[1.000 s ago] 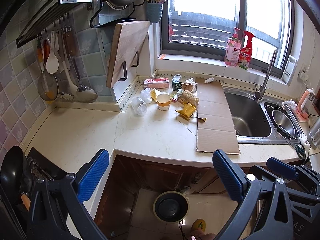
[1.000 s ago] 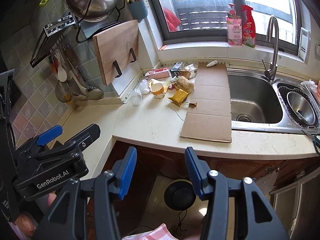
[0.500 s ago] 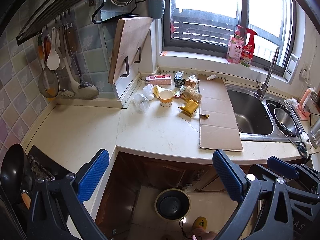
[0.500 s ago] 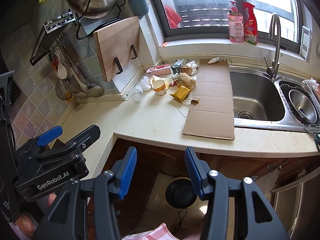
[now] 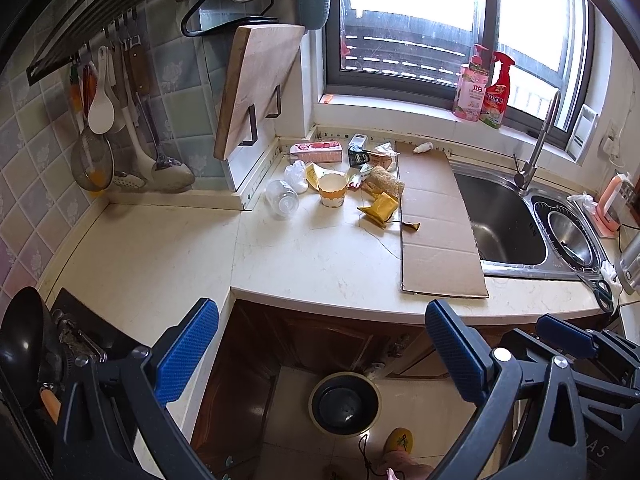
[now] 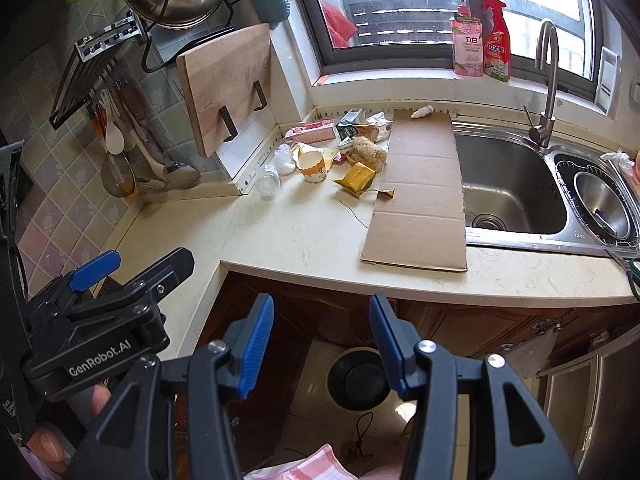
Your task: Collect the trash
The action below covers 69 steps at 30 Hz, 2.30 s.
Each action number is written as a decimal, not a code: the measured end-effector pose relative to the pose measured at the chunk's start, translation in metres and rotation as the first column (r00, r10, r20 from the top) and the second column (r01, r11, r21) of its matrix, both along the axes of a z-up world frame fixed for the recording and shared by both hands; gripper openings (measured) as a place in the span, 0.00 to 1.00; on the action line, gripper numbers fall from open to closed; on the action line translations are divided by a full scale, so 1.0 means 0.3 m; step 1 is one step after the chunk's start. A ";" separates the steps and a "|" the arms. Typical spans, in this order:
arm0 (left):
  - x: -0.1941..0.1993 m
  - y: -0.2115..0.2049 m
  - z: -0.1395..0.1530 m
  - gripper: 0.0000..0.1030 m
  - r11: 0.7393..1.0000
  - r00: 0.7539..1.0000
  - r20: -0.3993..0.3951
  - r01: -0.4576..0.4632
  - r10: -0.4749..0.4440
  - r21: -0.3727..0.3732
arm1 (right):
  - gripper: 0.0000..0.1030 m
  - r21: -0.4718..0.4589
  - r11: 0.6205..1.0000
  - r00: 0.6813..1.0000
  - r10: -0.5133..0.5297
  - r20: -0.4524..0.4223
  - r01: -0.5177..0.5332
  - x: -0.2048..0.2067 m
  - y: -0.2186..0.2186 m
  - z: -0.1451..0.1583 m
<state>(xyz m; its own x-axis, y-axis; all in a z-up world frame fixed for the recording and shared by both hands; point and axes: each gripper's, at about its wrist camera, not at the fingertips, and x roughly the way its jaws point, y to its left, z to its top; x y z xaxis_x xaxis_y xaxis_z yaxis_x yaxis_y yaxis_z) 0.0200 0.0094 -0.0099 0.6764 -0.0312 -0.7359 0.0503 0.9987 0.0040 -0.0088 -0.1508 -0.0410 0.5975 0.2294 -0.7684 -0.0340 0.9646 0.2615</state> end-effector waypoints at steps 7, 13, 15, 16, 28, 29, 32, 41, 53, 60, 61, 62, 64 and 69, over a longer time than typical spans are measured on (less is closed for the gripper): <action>0.020 0.021 -0.011 0.99 1.000 1.000 -0.012 0.006 -0.006 -0.006 | 0.49 -0.024 1.000 1.000 -0.003 -0.006 0.003 0.005 0.020 -0.002; 0.036 0.046 -0.027 0.99 1.000 1.000 -0.022 -0.001 0.001 -0.015 | 0.49 -0.035 0.999 1.000 -0.001 -0.009 0.001 0.021 0.038 -0.008; 0.042 0.054 -0.027 0.99 1.000 1.000 -0.023 -0.004 0.003 -0.016 | 0.49 -0.039 0.999 1.000 -0.002 -0.008 0.002 0.026 0.044 -0.004; 0.046 0.060 -0.024 0.99 1.000 1.000 -0.021 -0.005 0.004 -0.017 | 0.49 -0.041 0.999 1.000 -0.004 -0.004 0.004 0.029 0.047 -0.001; 0.155 0.093 -0.013 0.99 0.998 0.999 0.006 -0.041 0.041 -0.039 | 0.49 -0.094 0.996 0.999 0.001 0.052 0.004 0.141 -0.008 0.118; 0.174 0.091 -0.014 0.99 0.998 0.999 0.005 -0.048 0.048 -0.036 | 0.49 -0.095 0.995 0.999 0.008 0.054 -0.002 0.166 -0.017 0.126; 0.249 0.082 -0.021 0.99 0.997 0.997 -0.010 -0.072 0.072 -0.031 | 0.49 -0.100 0.995 0.998 0.028 0.059 -0.021 0.253 -0.045 0.137; 0.583 -0.022 -0.090 0.99 0.994 0.988 -0.103 -0.110 0.111 0.021 | 0.49 -0.050 0.994 0.995 0.097 -0.021 -0.098 0.612 -0.173 0.047; 1.072 -0.080 -0.351 0.99 0.990 0.960 -0.240 -0.138 0.142 0.034 | 0.49 0.149 0.966 0.951 0.238 -0.198 -0.211 1.096 -0.259 -0.283; 1.167 -0.033 -0.430 0.96 0.978 0.941 -0.272 -0.208 0.204 0.011 | 0.49 0.248 0.934 0.902 0.324 -0.284 -0.258 1.239 -0.180 -0.480; 1.173 -0.030 -0.437 0.96 0.977 0.939 -0.276 -0.211 0.206 0.009 | 0.49 0.254 0.931 0.897 0.334 -0.291 -0.264 1.251 -0.168 -0.501; 1.177 -0.027 -0.443 0.96 0.977 0.937 -0.281 -0.214 0.208 0.008 | 0.49 0.257 0.929 0.892 0.340 -0.298 -0.268 1.261 -0.155 -0.522; 1.186 -0.027 -0.456 0.95 0.977 0.935 -0.290 -0.213 0.206 0.007 | 0.49 0.255 0.928 0.886 0.345 -0.310 -0.272 1.280 -0.136 -0.552; 1.204 -0.029 -0.479 0.95 0.977 0.931 -0.302 -0.213 0.207 0.011 | 0.49 0.246 0.925 0.866 0.362 -0.346 -0.289 1.314 -0.093 -0.616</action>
<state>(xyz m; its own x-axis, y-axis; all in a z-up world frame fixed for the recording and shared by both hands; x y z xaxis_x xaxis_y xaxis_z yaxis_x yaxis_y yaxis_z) 0.3813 0.0008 -0.1535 0.4175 0.0696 -0.9060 -0.1652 0.9863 -0.0003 0.3854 -0.1788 -0.2258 0.1366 0.5155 -0.8459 -0.2013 0.8506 0.4858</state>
